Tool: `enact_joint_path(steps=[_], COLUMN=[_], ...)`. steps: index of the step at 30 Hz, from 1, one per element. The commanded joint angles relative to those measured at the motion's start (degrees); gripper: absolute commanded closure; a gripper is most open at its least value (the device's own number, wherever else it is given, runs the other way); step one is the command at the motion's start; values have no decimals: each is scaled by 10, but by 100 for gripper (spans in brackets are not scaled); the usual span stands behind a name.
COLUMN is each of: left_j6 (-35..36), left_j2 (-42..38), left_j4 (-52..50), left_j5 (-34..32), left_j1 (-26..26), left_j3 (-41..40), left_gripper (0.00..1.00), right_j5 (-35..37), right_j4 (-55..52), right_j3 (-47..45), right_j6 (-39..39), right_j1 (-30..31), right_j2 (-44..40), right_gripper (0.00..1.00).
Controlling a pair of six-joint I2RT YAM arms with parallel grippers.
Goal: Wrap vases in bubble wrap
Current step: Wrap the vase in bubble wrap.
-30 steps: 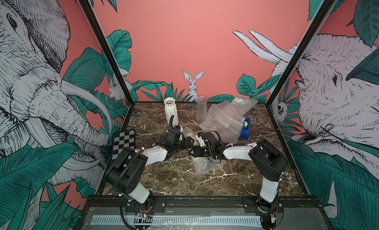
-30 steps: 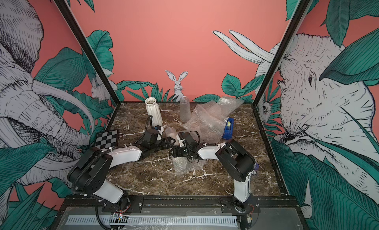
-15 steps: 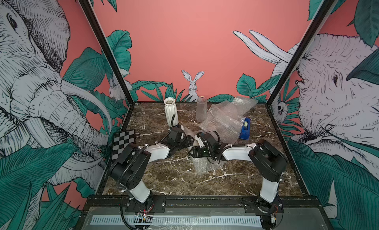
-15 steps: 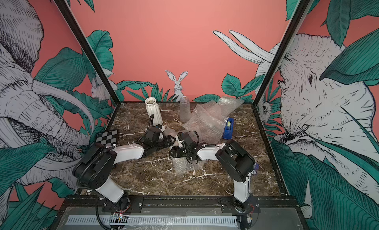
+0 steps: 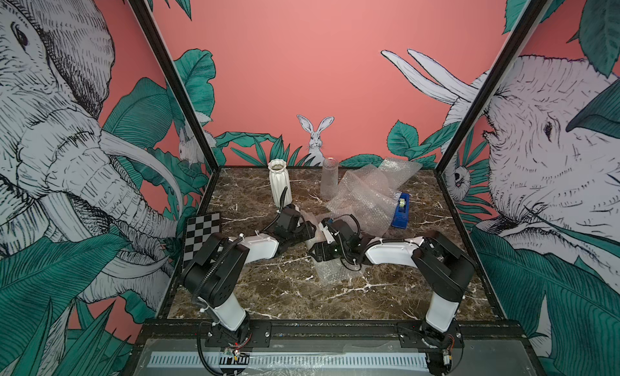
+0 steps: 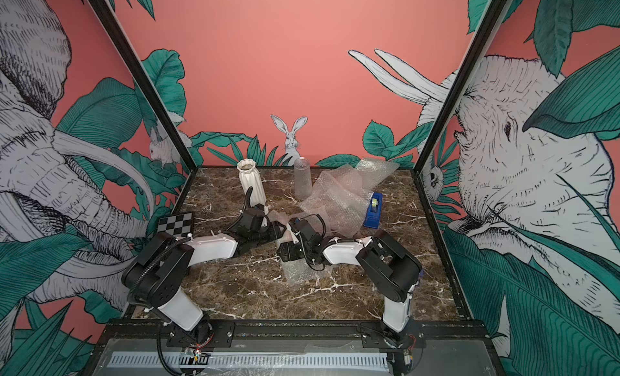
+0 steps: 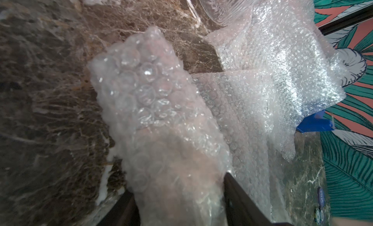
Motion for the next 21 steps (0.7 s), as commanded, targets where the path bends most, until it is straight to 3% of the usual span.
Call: enact_joint_path(steps=[1, 10, 21], left_j6=[10, 7, 4], left_j2=[16, 18, 18], left_j4=[-56, -55, -56], left_j5=[-44, -46, -47], left_j1=[5, 5, 5], left_j3=[-8, -9, -11], left_gripper=[40, 39, 38], right_j5=[50, 190, 213], right_j4=[-48, -148, -155], right_j3=[-10, 23, 68], right_j6=[-24, -82, -63], right_j1=[5, 68, 92], right_j2=[-51, -103, -27], right_gripper=[19, 17, 26])
